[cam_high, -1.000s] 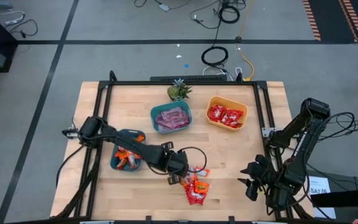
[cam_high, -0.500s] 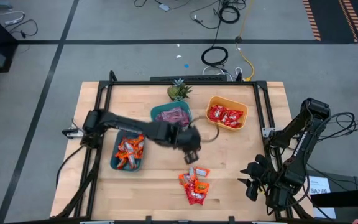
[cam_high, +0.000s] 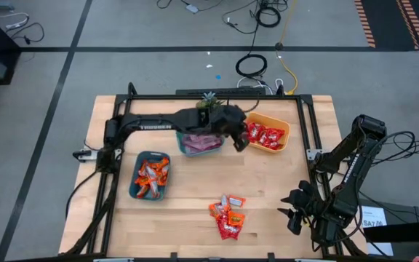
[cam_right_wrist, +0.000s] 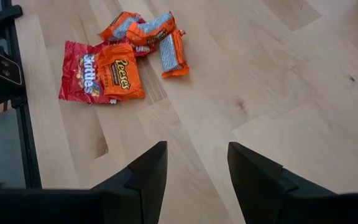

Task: Sort candy
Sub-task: Put the red candy into the yellow bin

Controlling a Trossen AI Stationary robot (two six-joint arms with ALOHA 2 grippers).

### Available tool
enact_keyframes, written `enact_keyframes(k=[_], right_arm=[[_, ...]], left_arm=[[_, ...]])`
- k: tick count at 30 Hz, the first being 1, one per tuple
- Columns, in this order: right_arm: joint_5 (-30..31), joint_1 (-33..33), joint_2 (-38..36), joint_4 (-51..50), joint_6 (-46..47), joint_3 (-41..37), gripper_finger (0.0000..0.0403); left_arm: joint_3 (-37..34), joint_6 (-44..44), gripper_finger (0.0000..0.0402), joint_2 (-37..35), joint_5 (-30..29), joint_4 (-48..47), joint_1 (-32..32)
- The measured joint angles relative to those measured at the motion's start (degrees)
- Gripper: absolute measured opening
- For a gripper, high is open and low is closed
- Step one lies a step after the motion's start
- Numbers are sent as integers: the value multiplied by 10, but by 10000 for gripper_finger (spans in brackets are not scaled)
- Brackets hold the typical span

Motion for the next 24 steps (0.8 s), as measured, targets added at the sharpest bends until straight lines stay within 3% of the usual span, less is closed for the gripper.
enact_keyframes(k=[7,24], right_arm=[[24,-1,0,-14,18,0,160],[24,-3,0,-21,48,0,160]], left_arm=[[0,0,30,35,43,97,36],[-1,-1,31,190,39,390,47]])
